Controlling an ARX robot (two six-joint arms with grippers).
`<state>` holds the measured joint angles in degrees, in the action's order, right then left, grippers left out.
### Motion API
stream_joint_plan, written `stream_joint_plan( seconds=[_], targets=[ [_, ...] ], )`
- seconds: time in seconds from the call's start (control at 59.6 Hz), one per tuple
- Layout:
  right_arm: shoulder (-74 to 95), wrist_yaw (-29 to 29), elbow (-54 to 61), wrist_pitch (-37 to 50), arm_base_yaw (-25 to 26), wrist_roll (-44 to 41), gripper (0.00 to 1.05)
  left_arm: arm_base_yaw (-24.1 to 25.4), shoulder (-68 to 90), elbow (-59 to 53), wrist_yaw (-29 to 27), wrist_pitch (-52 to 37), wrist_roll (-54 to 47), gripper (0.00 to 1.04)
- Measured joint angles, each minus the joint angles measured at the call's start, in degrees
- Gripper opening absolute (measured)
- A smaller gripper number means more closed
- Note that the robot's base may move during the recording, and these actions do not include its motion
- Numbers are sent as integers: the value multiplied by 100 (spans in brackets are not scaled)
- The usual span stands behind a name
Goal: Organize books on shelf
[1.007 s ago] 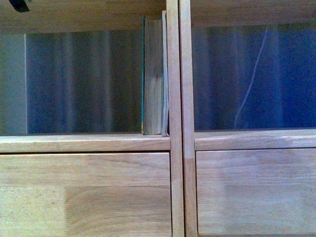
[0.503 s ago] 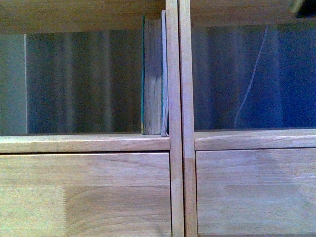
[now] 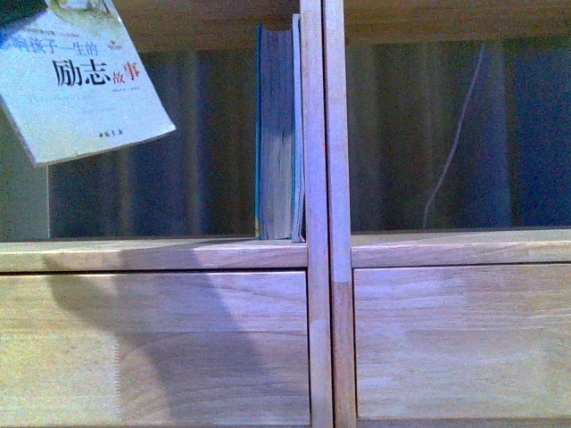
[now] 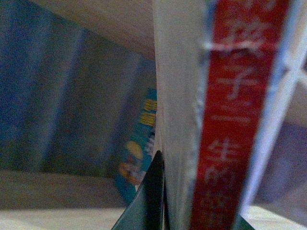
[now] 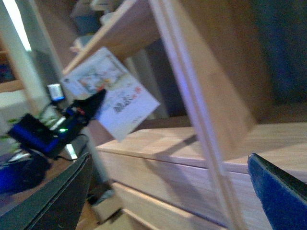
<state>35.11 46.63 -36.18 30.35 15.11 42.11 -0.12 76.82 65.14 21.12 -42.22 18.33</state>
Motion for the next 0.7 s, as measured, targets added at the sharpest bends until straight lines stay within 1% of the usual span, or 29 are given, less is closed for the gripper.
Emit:
stream_joint_plan(
  seconds=[0.034,0.05,0.084,0.101,0.117,0.134,0.185,0.201,0.218,0.235,0.269,0.336,0.42,0.587,0.705],
  targets=[
    [-219,-254,46,-511,66,-409,98,-118,219,210,-208,68,-632,7],
    [-330,-387,76,-763,61,-741,98,-177,332,308,-291,96,-931,7],
    [-632,-693,208,-1353,-35,-1423,98,-313,621,592,-481,271,-1523,7],
    [-697,-804,238,-1447,-66,-1582,98,-341,680,645,-498,295,-1639,7],
    [-824,-940,306,-1622,-140,-1971,98,-393,798,745,-568,323,-1864,7],
    [-892,-1016,343,-1703,-179,-2057,98,-420,859,798,-619,337,-1971,7],
    [-1174,-1318,522,-1908,-387,-2876,98,-525,1145,1051,-743,407,-2411,7],
    [-1220,-1392,557,-1915,-437,-3016,98,-549,1204,1108,-776,437,-2507,7],
    [-1327,-1617,654,-1919,-590,-3410,98,-605,1366,1274,-852,518,-2677,7],
    [-1379,-1768,713,-1915,-686,-3633,98,-645,1480,1390,-922,555,-2789,7],
    [-1425,-1906,782,-1915,-782,-3864,98,-691,1644,1565,-1003,603,-2905,7],
    [-1451,-2013,850,-1915,-846,-4227,98,-776,1947,1915,-1187,708,-3171,7],
    [-1449,-2048,881,-1917,-863,-4487,98,-881,2371,2435,-1388,909,-3456,7],
    [-1460,-2050,881,-1915,-866,-4634,98,-1043,2981,3233,-1683,1344,-3565,7],
    [-1460,-2052,881,-1915,-868,-4660,98,-1257,3287,3626,-2046,1644,-3563,7]
  ],
)
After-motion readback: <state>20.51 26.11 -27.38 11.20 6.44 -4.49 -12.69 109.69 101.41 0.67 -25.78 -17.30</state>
